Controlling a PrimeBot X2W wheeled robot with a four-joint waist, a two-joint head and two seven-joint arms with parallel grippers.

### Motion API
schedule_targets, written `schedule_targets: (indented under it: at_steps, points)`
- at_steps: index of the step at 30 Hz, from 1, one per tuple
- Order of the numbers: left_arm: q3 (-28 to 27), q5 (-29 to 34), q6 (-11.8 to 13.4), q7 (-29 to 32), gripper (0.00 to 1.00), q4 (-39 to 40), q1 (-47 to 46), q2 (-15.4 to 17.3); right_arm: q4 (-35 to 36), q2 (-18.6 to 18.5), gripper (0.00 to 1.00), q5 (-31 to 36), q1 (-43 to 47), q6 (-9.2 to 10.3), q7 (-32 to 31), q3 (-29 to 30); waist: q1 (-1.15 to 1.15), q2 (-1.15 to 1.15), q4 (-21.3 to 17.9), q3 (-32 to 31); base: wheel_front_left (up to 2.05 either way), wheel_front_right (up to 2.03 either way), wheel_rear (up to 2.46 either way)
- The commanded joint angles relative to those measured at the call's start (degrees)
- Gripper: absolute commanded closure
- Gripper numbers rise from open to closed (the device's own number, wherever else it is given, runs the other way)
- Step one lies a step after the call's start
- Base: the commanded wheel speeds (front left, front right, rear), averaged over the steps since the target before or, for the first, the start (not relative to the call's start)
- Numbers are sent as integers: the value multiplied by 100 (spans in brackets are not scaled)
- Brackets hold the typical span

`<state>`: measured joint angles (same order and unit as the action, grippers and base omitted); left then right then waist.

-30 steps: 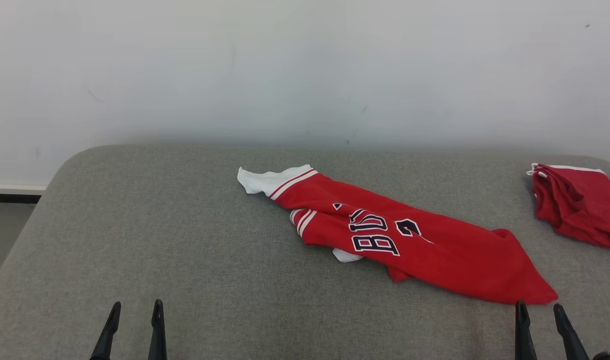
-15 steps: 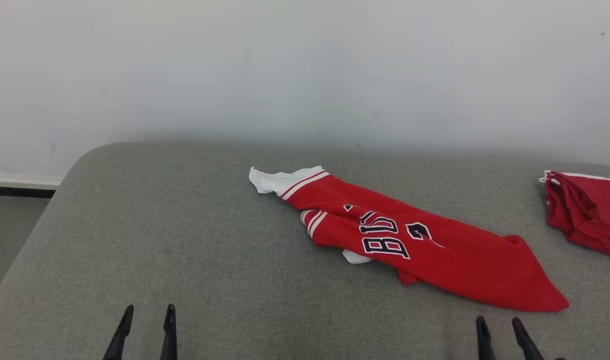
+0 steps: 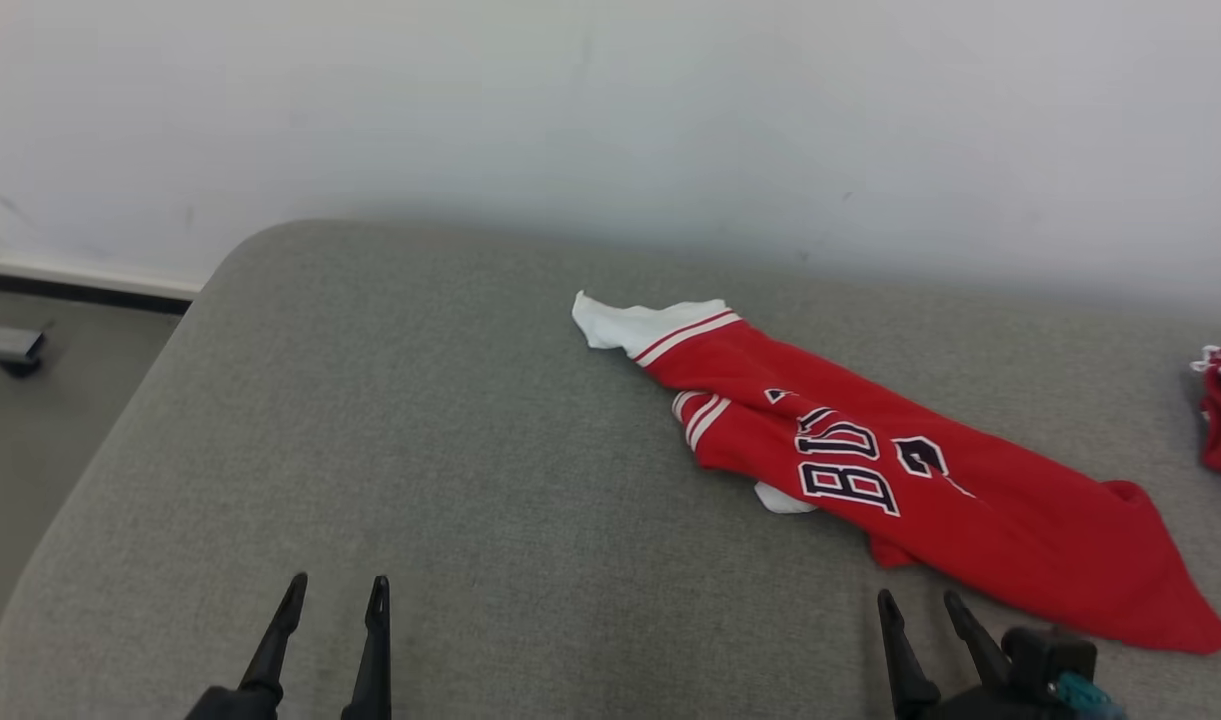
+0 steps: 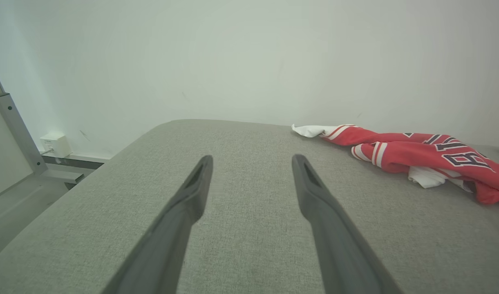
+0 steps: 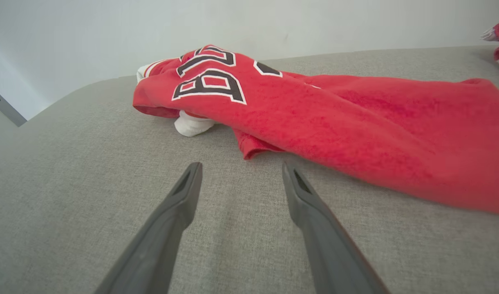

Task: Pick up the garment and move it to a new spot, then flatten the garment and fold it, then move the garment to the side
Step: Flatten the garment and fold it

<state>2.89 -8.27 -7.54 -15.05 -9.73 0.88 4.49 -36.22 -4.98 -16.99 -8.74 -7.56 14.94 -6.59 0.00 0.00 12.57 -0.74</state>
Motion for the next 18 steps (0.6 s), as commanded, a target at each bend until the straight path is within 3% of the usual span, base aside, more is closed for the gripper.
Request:
schedule_targets:
  at_steps: [1, 11, 12, 13, 14, 18]
  points:
    - [4, -44, 13, -16, 0, -9, -117, 8, -169, 7, 0, 41, -169, 15, 22, 38, 0, 0, 233, 239, 0, 0, 0]
    - [37, -75, 13, -16, 0, -42, -337, -6, -1148, 34, 0, 127, -1059, 14, 29, 310, 0, 0, 462, 507, 0, 0, 0]
    - [39, -73, 13, -16, 0, -47, -355, -11, -1228, 31, 51, 139, -1104, 15, 28, 338, 0, 0, 472, 516, 0, 0, 0]
    - [39, -71, 13, -16, 0, -54, -363, -16, -1228, 22, 71, 150, -1172, 14, 30, 390, 0, 0, 480, 528, 0, 0, 0]
    - [42, -69, 13, -16, 0, -60, -373, -23, -1233, 13, 100, 170, -1212, 15, 29, 435, 0, 0, 488, 535, 0, 0, 0]
    - [-2, -59, 13, -16, 0, -81, -388, -35, -1316, 2, 100, 214, -1209, 14, 30, 501, 0, 0, 460, 514, 0, 0, 0]
